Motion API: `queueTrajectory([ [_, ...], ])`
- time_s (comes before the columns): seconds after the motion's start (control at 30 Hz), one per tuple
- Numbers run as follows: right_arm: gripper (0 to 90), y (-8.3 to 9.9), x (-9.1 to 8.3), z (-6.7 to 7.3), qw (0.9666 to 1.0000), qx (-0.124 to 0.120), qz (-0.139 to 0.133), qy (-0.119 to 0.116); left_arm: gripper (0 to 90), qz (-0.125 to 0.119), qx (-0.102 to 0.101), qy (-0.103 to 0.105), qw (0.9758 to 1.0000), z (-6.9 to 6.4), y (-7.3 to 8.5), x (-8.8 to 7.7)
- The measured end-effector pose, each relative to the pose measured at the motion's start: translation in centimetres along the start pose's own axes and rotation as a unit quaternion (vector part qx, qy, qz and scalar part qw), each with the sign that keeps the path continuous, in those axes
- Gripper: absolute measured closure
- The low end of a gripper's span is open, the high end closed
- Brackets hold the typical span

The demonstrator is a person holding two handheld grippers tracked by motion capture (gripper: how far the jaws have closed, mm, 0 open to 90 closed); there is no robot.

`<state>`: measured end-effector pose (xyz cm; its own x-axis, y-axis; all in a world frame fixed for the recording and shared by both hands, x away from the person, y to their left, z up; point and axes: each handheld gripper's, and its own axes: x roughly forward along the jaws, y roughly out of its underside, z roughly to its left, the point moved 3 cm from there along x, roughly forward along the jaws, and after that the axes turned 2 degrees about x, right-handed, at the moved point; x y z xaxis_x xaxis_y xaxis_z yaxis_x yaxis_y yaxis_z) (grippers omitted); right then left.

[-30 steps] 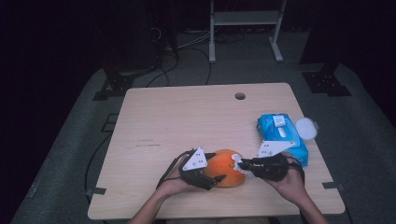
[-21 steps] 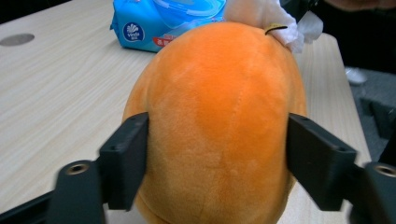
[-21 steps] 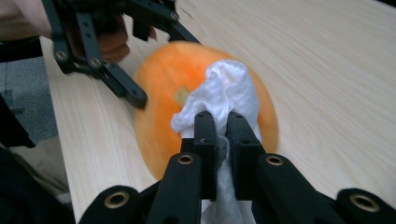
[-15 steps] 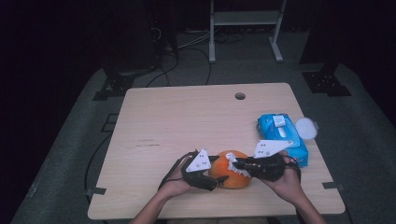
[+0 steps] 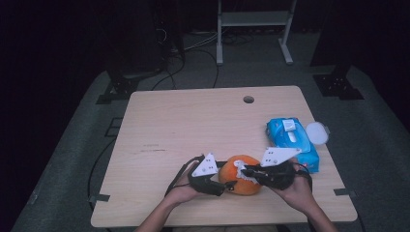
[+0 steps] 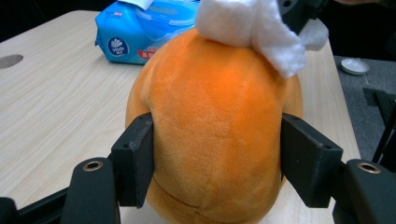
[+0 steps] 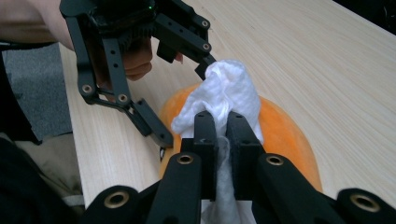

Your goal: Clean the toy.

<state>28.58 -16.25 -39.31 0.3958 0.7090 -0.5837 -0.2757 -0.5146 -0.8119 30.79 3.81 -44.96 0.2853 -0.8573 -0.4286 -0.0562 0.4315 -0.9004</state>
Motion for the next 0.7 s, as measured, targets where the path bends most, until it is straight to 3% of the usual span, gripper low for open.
queueTrajectory([
  [0.1, 83.1, 0.4, -0.3, -0.7, 0.9999, 0.010, 0.002, -0.001, 16.4, -0.008, -0.045, 0.007, 0.9990, 0.8, 0.5, 0.4],
  [0.17, 83.1, 0.7, -0.5, -1.0, 0.9999, 0.016, 0.000, -0.003, 11.6, -0.011, -0.054, 0.004, 0.9985, 0.9, 0.6, 0.6],
  [0.2, 83.1, 0.7, -0.5, -1.0, 0.9999, 0.017, 0.000, -0.002, 14.0, -0.013, -0.055, 0.010, 0.9984, 0.7, 0.6, 0.6],
  [0.27, 83.0, 0.5, -0.5, -0.9, 0.9999, 0.016, -0.001, 0.000, 24.8, -0.010, -0.046, -0.001, 0.9989, 0.5, 0.5, 0.6],
  [0.37, 82.9, 0.0, -0.2, -0.4, 0.9999, 0.006, -0.008, 0.006, 34.2, -0.011, -0.038, -0.012, 0.9991, 0.3, -0.3, 0.0],
  [0.5, 82.9, -0.4, -0.6, 0.0, 0.9998, -0.001, -0.014, 0.012, 35.2, -0.028, -0.034, -0.014, 0.9989, 0.0, -1.2, -1.1],
  [0.63, 83.1, 0.3, -0.7, -1.1, 0.9996, 0.023, -0.014, 0.003, 35.3, -0.021, -0.030, -0.016, 0.9992, -0.4, -1.2, -0.8],
  [0.7, 83.2, 0.2, -0.7, -0.7, 0.9998, 0.015, -0.013, 0.010, 35.3, -0.019, -0.023, -0.019, 0.9994, -0.5, -1.4, -0.6],
])
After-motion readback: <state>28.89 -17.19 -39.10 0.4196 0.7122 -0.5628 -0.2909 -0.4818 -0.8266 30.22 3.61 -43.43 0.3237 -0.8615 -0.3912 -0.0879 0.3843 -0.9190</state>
